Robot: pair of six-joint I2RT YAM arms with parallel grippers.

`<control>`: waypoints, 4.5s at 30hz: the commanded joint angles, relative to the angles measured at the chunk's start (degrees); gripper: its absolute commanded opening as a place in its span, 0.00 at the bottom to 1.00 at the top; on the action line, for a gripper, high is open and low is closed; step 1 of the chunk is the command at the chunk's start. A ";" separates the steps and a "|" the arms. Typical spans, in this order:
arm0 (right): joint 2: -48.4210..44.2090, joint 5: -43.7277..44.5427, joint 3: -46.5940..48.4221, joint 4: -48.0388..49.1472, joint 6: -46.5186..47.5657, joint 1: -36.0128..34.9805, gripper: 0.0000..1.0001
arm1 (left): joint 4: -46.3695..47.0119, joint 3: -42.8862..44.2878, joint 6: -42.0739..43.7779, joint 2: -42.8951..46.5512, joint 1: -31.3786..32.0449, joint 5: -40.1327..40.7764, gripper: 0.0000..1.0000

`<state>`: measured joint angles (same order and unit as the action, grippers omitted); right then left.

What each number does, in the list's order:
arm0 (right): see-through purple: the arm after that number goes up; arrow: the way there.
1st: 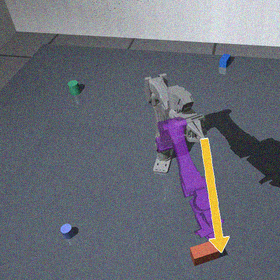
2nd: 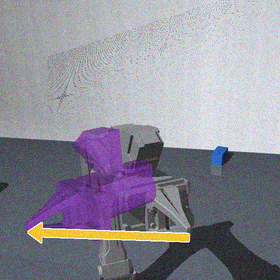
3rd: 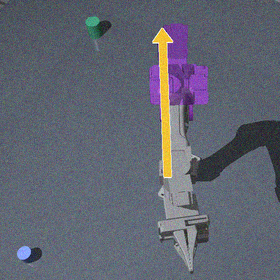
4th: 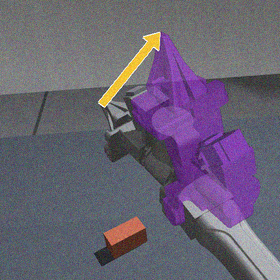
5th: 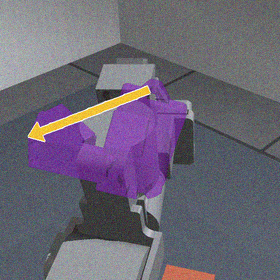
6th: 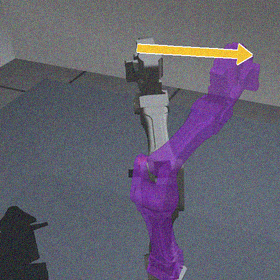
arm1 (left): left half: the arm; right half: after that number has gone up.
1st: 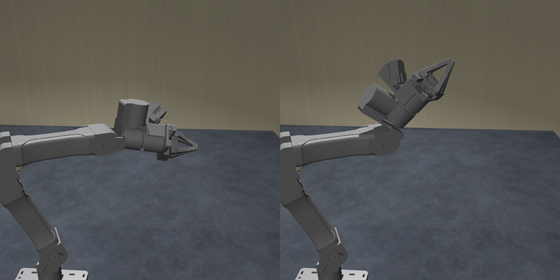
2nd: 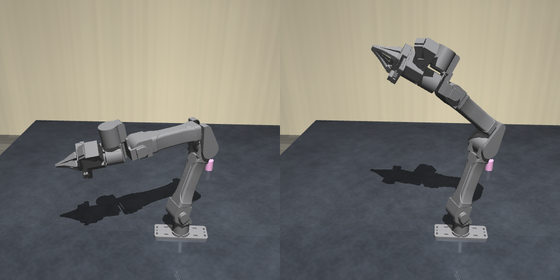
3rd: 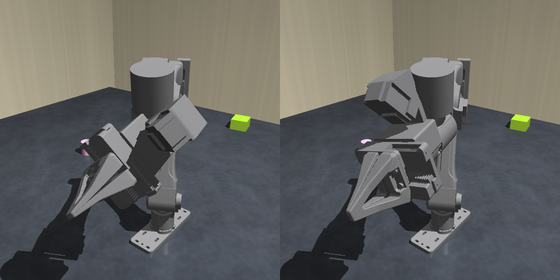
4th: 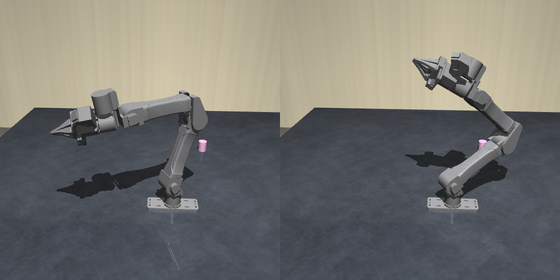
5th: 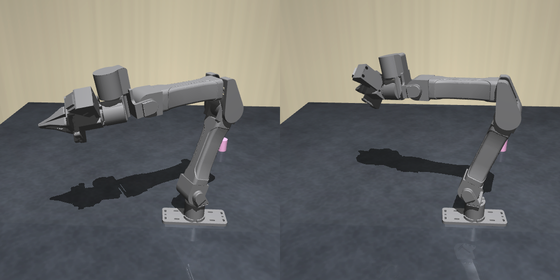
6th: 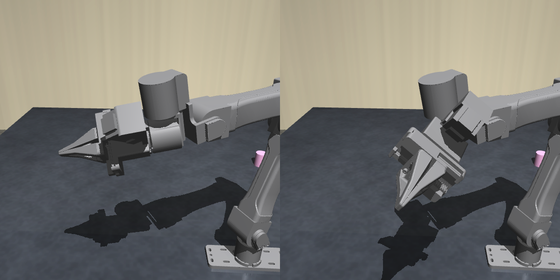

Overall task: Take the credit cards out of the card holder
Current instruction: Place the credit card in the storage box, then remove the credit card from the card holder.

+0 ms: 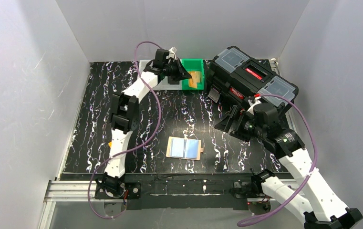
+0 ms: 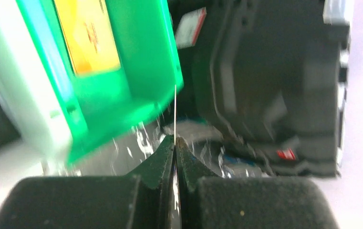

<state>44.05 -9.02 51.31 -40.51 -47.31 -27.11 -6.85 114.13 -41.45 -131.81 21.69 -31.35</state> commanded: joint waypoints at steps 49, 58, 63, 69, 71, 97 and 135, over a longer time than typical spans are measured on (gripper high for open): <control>7.22 -2.97 0.02 2.07 2.82 -0.47 0.98 | 7.19 -23.52 -0.93 22.46 -1.55 2.65 0.71; 14.32 -2.98 -1.93 9.15 -0.41 -5.59 0.98 | -7.68 -43.94 3.66 45.69 -1.03 5.05 0.72; 20.61 0.36 -0.13 11.94 -3.20 -11.80 0.98 | -20.94 -49.32 7.62 53.88 -1.03 9.90 0.72; 28.95 2.94 2.30 15.31 -6.05 -19.04 0.95 | -27.21 -57.41 9.28 61.30 -1.04 13.46 0.72; 32.43 3.08 3.25 16.19 -6.95 -21.25 0.92 | -28.08 -60.03 8.68 62.98 -1.01 14.06 0.72; 60.42 10.85 21.61 5.74 -5.14 -30.09 0.71 | -27.50 -66.95 7.52 62.84 -1.02 10.61 0.68; 61.16 -0.37 8.63 19.05 3.58 -27.49 0.12 | -22.41 -67.46 0.57 52.47 5.54 7.82 0.44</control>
<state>103.63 -5.37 63.90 -23.59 -44.69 -54.96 -30.20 46.44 -39.07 -78.28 25.17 -22.11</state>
